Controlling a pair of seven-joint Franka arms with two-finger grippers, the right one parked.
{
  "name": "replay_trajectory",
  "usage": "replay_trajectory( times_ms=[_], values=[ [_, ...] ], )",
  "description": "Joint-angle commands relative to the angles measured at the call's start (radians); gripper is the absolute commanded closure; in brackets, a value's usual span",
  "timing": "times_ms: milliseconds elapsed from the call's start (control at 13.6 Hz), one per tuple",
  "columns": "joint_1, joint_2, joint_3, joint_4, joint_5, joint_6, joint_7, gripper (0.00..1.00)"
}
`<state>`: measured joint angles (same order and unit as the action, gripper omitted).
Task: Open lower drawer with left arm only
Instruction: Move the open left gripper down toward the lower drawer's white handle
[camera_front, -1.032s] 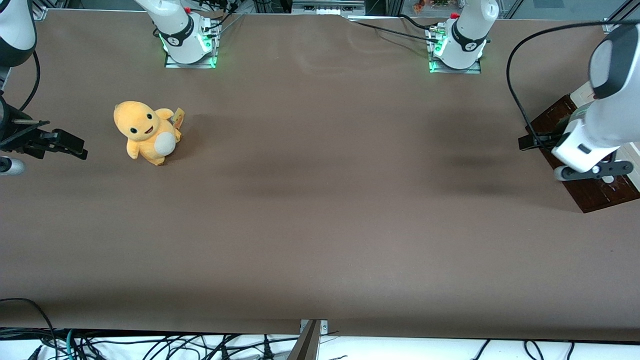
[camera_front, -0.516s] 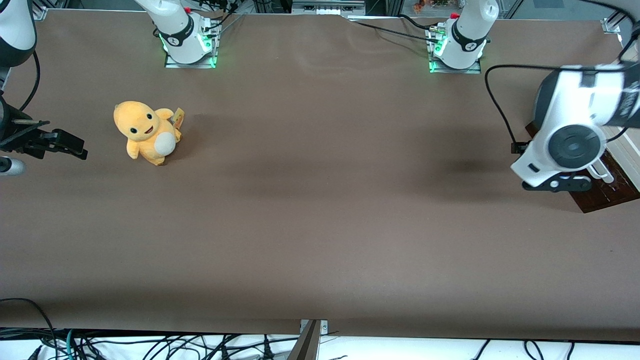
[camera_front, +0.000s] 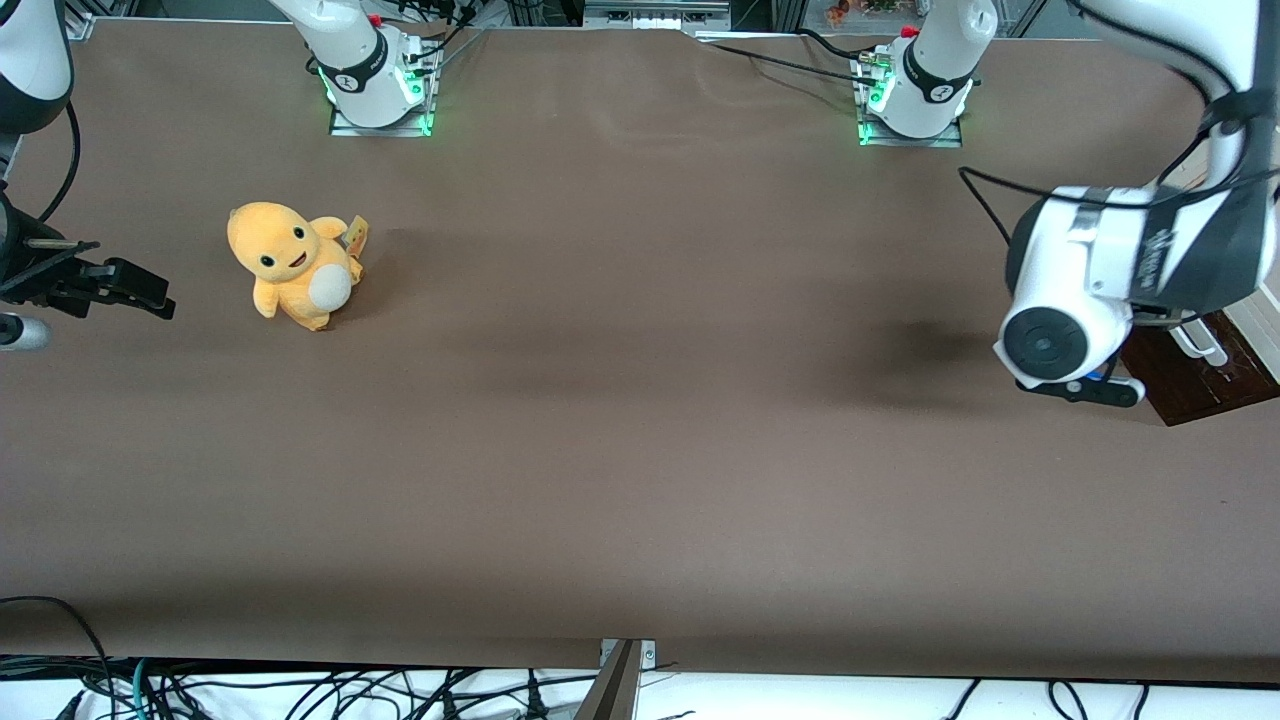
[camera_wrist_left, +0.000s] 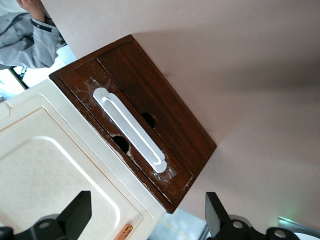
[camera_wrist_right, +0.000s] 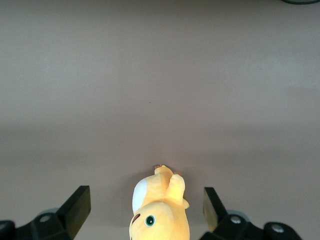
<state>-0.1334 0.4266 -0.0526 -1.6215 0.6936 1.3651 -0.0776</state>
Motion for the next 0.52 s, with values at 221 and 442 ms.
replay_trajectory(
  times_ms=[221,442],
  values=[
    [-0.018,0.089,0.008,0.032,0.106,-0.037,0.018,0.0],
    [-0.022,0.11,0.008,0.032,0.139,-0.044,0.019,0.0]
  ],
)
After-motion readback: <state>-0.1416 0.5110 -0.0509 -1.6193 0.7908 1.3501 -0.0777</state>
